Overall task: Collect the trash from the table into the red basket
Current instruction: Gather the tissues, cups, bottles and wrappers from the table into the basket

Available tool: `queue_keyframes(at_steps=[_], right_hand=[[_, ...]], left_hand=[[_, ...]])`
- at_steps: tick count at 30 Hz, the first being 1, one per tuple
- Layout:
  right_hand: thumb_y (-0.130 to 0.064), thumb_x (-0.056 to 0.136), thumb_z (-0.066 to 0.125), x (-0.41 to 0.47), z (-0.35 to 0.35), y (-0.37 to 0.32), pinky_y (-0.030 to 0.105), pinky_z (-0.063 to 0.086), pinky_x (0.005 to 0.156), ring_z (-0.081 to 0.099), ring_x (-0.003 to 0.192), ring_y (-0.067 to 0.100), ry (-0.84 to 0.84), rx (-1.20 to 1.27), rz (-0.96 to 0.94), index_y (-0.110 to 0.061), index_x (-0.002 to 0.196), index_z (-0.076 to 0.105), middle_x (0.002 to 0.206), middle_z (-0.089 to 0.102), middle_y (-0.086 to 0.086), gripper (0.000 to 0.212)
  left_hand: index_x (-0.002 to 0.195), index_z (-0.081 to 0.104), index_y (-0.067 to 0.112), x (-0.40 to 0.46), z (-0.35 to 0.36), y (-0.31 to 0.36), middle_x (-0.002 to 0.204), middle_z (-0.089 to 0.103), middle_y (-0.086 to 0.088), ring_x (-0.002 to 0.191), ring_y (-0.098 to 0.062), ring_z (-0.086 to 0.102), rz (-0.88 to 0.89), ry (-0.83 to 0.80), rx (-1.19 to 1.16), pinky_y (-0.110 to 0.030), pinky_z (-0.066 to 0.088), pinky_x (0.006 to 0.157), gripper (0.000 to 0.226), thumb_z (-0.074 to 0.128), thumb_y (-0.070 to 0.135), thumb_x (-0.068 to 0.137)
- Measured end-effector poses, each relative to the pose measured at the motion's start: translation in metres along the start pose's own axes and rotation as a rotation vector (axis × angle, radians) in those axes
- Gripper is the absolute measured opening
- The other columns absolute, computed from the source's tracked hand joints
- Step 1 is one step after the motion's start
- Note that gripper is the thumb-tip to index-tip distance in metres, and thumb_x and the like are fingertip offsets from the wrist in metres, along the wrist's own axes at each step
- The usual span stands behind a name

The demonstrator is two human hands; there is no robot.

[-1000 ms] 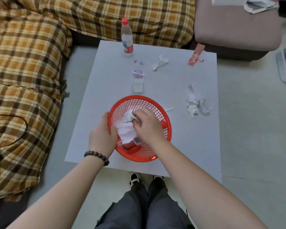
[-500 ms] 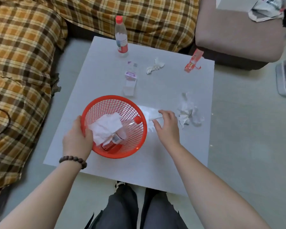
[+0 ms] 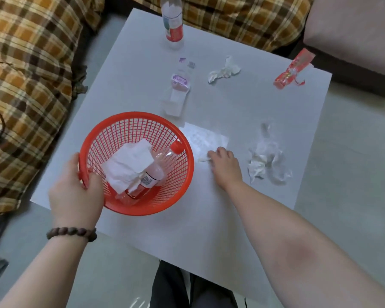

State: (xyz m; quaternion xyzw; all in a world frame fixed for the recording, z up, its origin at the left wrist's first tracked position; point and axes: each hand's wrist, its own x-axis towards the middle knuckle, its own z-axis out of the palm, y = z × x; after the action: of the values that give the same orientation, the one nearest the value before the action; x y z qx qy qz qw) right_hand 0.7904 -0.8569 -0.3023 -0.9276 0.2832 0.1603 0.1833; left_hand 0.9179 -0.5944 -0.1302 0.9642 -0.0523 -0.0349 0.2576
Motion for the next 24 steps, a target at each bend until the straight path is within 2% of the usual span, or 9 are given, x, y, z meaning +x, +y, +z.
queue_keyframes(at_steps=[6, 9, 11, 14, 16, 18, 21, 24], right_hand=[[0.006, 0.083, 0.036, 0.014, 0.008, -0.002, 0.035, 0.034, 0.075, 0.046, 0.100, 0.030, -0.015, -0.047, 0.061, -0.010, 0.108, 0.047, 0.110, 0.053, 0.012, 0.032], [0.007, 0.082, 0.035, 0.007, 0.001, -0.004, 0.035, 0.035, 0.075, 0.047, 0.100, 0.031, -0.044, 0.015, 0.086, -0.008, 0.109, 0.046, 0.109, 0.053, 0.014, 0.033], [0.008, 0.082, 0.038, -0.002, -0.012, -0.007, 0.036, 0.035, 0.071, 0.047, 0.096, 0.031, 0.017, 0.140, 0.129, -0.008, 0.105, 0.047, 0.105, 0.053, 0.014, 0.030], [0.000, 0.088, 0.044, -0.024, -0.043, -0.020, 0.034, 0.034, 0.062, 0.047, 0.086, 0.027, 0.232, 0.401, 0.140, -0.010, 0.093, 0.049, 0.093, 0.053, 0.009, 0.012], [-0.005, 0.090, 0.048, -0.039, -0.066, -0.031, 0.034, 0.034, 0.063, 0.047, 0.085, 0.024, 0.345, 0.526, 0.071, -0.012, 0.089, 0.050, 0.089, 0.054, 0.006, 0.007], [-0.010, 0.089, 0.050, -0.054, -0.088, -0.041, 0.033, 0.033, 0.065, 0.047, 0.086, 0.023, 0.395, 0.574, -0.033, -0.014, 0.088, 0.051, 0.089, 0.056, 0.006, 0.004], [-0.016, 0.085, 0.052, -0.069, -0.112, -0.054, 0.033, 0.035, 0.066, 0.049, 0.087, 0.024, 0.366, 0.549, -0.195, -0.013, 0.088, 0.054, 0.090, 0.058, 0.007, 0.004], [-0.009, 0.085, 0.056, -0.075, -0.122, -0.062, 0.037, 0.037, 0.072, 0.051, 0.089, 0.030, 0.283, 0.479, -0.304, -0.008, 0.088, 0.055, 0.092, 0.059, 0.011, 0.003]], left_hand=[[0.131, 0.045, 0.025, -0.002, 0.004, -0.008, 0.081, 0.064, 0.006, 0.071, -0.022, 0.065, -0.063, 0.036, -0.021, -0.050, 0.056, 0.066, 0.051, 0.041, 0.030, 0.080], [0.131, 0.041, 0.026, -0.009, 0.001, -0.004, 0.088, 0.063, 0.004, 0.073, -0.023, 0.063, -0.062, 0.030, -0.016, -0.051, 0.056, 0.067, 0.049, 0.044, 0.026, 0.082], [0.129, 0.041, 0.029, -0.015, -0.002, 0.002, 0.086, 0.062, 0.003, 0.073, -0.026, 0.063, -0.057, 0.030, -0.029, -0.051, 0.055, 0.070, 0.047, 0.043, 0.026, 0.081], [0.127, 0.050, 0.023, -0.024, -0.004, 0.016, 0.086, 0.064, -0.005, 0.077, -0.034, 0.061, -0.029, 0.018, -0.016, -0.044, 0.049, 0.075, 0.044, 0.047, 0.021, 0.083], [0.132, 0.049, 0.013, -0.027, -0.002, 0.025, 0.102, 0.067, -0.019, 0.090, -0.041, 0.060, -0.011, -0.039, 0.024, -0.045, 0.045, 0.080, 0.047, 0.050, 0.014, 0.086], [0.136, 0.047, 0.009, -0.032, 0.003, 0.036, 0.107, 0.065, -0.025, 0.094, -0.044, 0.059, 0.014, -0.099, 0.029, -0.045, 0.044, 0.082, 0.049, 0.051, 0.012, 0.087], [0.138, 0.045, 0.011, -0.041, 0.009, 0.055, 0.107, 0.065, -0.023, 0.093, -0.043, 0.059, 0.062, -0.173, -0.007, -0.045, 0.044, 0.082, 0.050, 0.050, 0.011, 0.088], [0.139, 0.043, 0.010, -0.049, 0.015, 0.070, 0.113, 0.064, -0.020, 0.098, -0.040, 0.059, 0.100, -0.195, -0.037, -0.042, 0.045, 0.083, 0.052, 0.050, 0.010, 0.088]])
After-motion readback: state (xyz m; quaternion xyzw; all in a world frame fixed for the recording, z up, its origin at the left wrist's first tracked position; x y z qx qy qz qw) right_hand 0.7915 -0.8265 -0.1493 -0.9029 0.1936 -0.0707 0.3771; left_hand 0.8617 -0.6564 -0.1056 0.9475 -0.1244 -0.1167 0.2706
